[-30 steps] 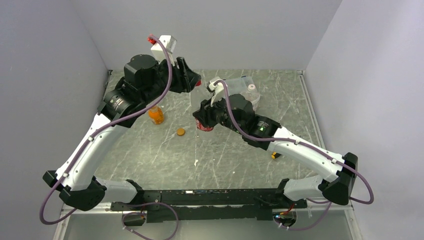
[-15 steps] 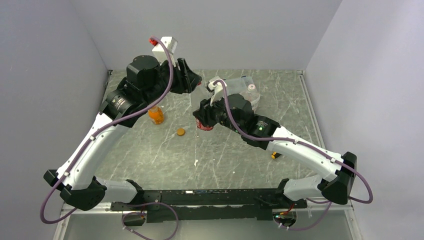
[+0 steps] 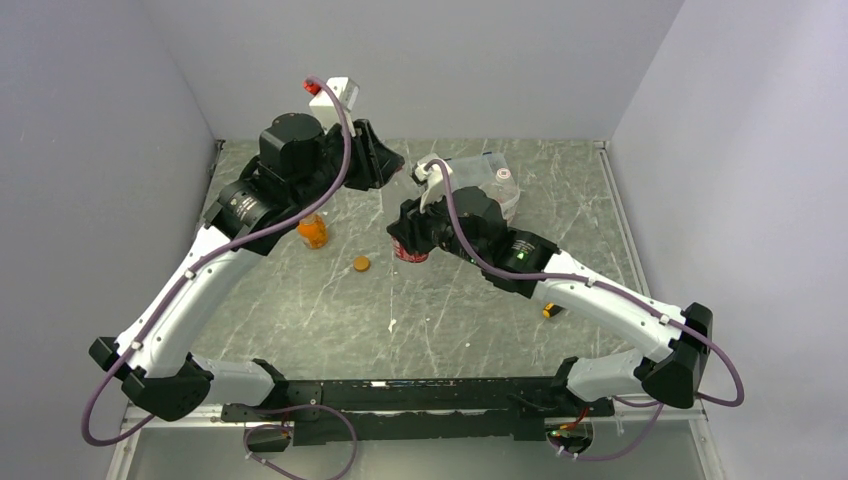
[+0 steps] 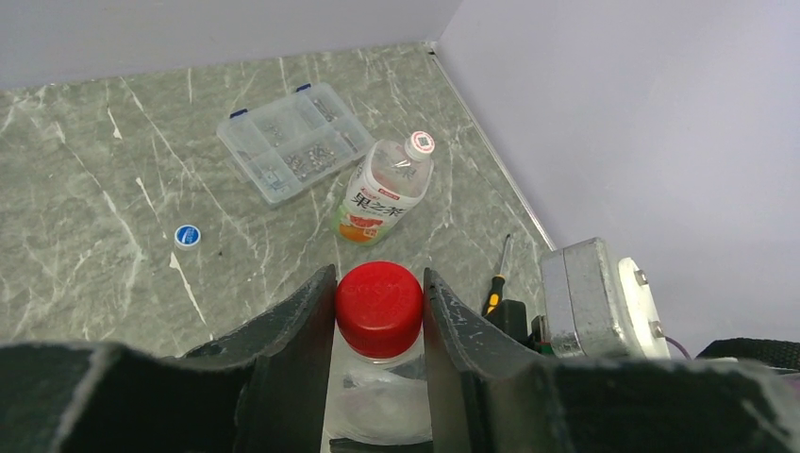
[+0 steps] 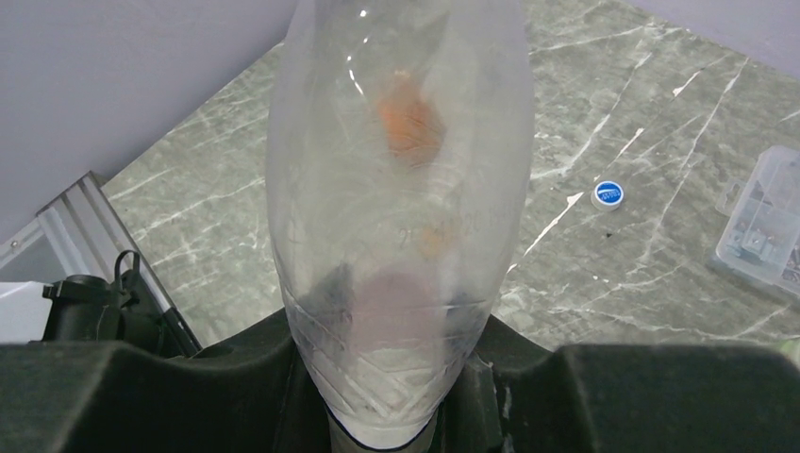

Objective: Screw on the bottle caps
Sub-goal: Screw the bottle cap onto the plastic bottle.

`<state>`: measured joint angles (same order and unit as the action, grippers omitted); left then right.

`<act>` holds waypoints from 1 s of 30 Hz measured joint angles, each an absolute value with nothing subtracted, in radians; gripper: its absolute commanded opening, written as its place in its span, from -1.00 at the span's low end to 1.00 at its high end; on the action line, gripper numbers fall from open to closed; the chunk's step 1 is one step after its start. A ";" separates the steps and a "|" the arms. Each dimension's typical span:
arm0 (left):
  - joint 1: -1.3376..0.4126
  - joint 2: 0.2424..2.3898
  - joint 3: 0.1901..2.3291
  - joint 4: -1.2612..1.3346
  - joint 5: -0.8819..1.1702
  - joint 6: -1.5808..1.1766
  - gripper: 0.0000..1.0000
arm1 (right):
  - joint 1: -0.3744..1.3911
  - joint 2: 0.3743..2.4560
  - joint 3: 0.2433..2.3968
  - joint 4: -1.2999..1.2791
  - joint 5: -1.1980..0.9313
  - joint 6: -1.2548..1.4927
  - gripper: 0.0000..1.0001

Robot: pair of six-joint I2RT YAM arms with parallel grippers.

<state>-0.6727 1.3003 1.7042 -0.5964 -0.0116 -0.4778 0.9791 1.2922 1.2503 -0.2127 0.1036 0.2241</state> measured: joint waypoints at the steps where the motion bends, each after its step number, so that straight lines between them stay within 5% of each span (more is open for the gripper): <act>1: -0.673 1.300 1.701 -0.595 -0.010 -0.479 -0.79 | 0.978 1.292 1.250 -0.215 0.099 0.224 -0.69; 5: -0.673 1.293 1.686 -0.584 -0.003 -0.480 -1.00 | 0.955 1.292 1.248 -0.218 0.045 0.224 -0.70; 30: -0.644 1.075 1.523 -0.426 0.322 -0.428 -1.00 | 0.849 1.174 1.134 -0.023 -0.542 0.281 -0.69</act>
